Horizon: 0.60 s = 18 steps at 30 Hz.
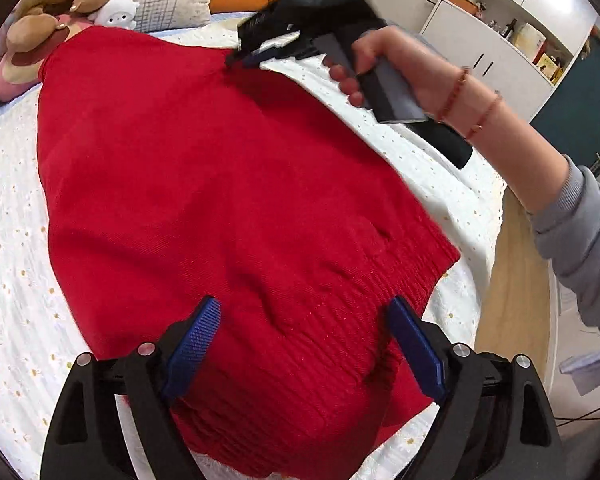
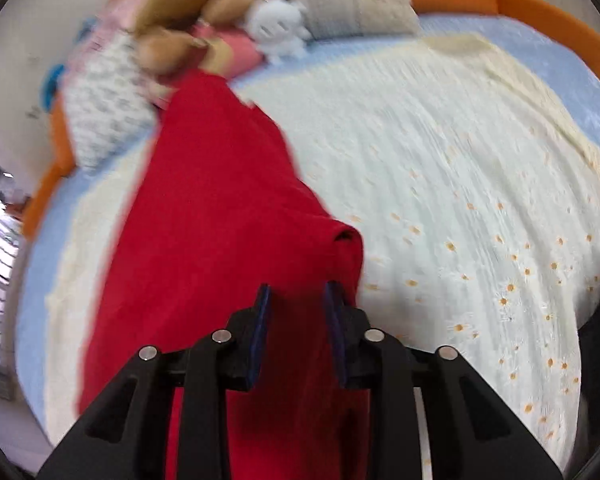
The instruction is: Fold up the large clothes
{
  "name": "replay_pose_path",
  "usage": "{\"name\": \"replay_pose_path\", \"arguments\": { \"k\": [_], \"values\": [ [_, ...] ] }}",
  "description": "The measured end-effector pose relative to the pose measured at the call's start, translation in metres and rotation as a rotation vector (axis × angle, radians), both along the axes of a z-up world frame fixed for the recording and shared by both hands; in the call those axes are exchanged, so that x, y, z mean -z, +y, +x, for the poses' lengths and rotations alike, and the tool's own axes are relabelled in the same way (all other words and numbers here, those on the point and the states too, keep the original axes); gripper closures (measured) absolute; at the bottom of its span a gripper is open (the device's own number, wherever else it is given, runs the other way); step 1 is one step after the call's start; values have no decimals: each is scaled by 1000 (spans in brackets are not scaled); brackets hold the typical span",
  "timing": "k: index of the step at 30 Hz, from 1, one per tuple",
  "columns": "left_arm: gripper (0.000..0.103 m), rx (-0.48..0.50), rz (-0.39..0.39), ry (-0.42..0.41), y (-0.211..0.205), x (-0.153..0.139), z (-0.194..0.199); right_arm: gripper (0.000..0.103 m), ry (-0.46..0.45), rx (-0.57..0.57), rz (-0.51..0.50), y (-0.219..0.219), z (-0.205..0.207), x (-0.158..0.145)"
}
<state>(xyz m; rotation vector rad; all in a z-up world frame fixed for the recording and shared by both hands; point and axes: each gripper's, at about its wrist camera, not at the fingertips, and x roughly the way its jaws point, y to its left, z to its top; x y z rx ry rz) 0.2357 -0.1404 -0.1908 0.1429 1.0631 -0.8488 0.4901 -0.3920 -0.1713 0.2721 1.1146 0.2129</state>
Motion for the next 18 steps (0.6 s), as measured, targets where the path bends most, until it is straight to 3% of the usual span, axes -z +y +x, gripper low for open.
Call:
{"name": "replay_pose_path", "arguments": {
  "k": [2,5,6,7,9,14,17,18],
  "values": [
    [15,0,-2,5,0,2,0,85,24,7,-12,-3,2,19],
    [15,13,3,-2,0,-4,3,82,-1,0,-8,-2,-3,16],
    [15,16,-9,2,2,-11,2,71,0,-6,-7,-2,-6,10],
    [15,15,-24,15,8,-15,4,44,-1,-18,-2,-3,-13,0],
    [15,-8,-67,46,26,-28,4,20,-25,-44,-24,-3,-33,-20],
    [14,-102,-27,44,70,-48,-5,21,-75,-178,-47,-3,-129,-70],
    [14,-106,62,28,79,-47,-13,19,-73,-261,-109,3,-175,-78],
    [14,-106,74,56,81,-44,-15,19,-23,-280,-85,0,-194,-73]
  ]
}}
